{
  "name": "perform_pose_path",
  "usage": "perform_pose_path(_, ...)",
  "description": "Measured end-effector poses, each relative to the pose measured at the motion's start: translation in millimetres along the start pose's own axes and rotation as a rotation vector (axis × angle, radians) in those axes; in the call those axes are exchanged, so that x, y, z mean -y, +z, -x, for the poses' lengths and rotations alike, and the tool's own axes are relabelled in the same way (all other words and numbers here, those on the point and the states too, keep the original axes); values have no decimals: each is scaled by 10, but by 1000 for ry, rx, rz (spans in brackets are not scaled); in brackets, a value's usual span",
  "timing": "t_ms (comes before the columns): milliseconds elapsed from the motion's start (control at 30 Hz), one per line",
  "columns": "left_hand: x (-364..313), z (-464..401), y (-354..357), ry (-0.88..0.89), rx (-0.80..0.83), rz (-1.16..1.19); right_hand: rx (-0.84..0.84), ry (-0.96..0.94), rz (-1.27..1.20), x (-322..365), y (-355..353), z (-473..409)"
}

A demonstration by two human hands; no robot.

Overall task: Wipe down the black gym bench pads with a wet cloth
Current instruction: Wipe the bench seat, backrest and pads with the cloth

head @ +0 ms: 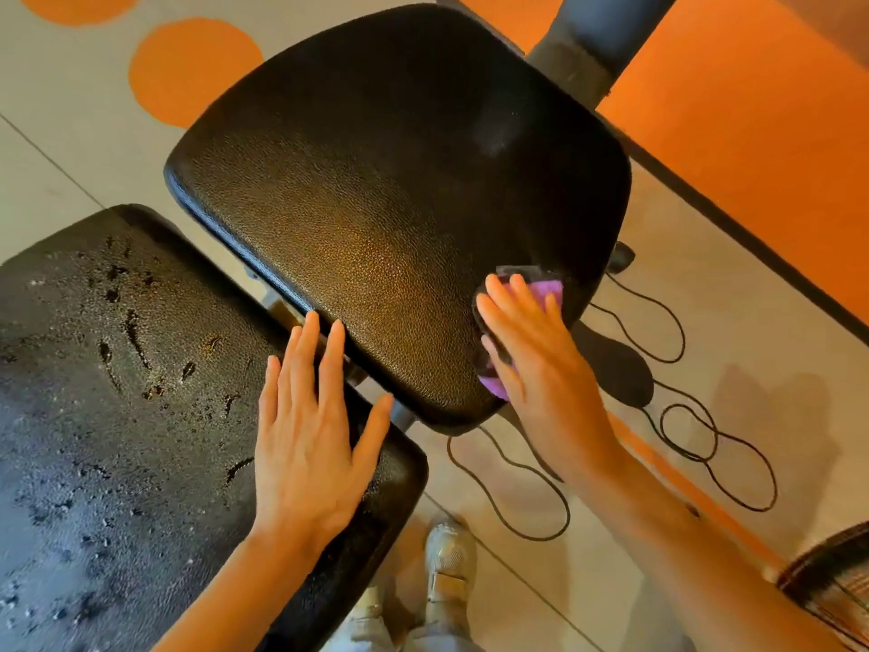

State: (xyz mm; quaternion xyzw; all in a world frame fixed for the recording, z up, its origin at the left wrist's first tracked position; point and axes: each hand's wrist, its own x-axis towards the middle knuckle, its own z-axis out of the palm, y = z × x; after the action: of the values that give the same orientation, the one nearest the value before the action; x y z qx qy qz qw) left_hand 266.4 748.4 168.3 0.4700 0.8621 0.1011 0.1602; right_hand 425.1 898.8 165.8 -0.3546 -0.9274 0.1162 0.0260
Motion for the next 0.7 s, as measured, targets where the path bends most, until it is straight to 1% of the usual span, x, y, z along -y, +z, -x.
perform_pose_path(33, -6, -3, 3, -5, -3, -15, -12, -11, -21, -42, -5, -109)
perform_pose_path(100, -10, -2, 24, -10, 0, -40, -75, 68, -65, -83, -32, -657)
perform_pose_path(133, -11, -1, 28, -11, -2, -49, -83, 117, -48, -89, -45, -913)
perform_pose_path(200, -17, -6, 33, -14, -7, -53, -105, 174, -25, -86, -41, -1056)
perform_pose_path(267, -35, -19, 24, -11, -9, -55, -98, 179, -51, 26, 0, -636)
perform_pose_path(333, -47, -8, 4, -19, -6, -31, -37, 140, -59, 223, 2, -4)
perform_pose_path(367, -52, -8, -5, -28, -13, -18, -14, 114, -43, 251, -27, 111)
perform_pose_path(433, -64, -11, -7, -23, -2, -8, -8, 56, -8, 90, -26, -117)
perform_pose_path(500, -50, -8, 5, -19, -9, -2, -29, 144, 40, -53, -43, -622)
perform_pose_path(567, -32, -6, 13, -10, -8, 9, -90, 279, 8, -35, -32, -791)
perform_pose_path(600, -37, -8, 13, 7, -2, 16, -125, 326, -20, 59, 2, -692)
perform_pose_path(633, -53, -10, 12, 32, 1, 24, -147, 333, -53, 203, 38, -463)
perform_pose_path(700, -108, -9, 24, 91, 9, 49, -119, 257, -116, 532, 89, 99)
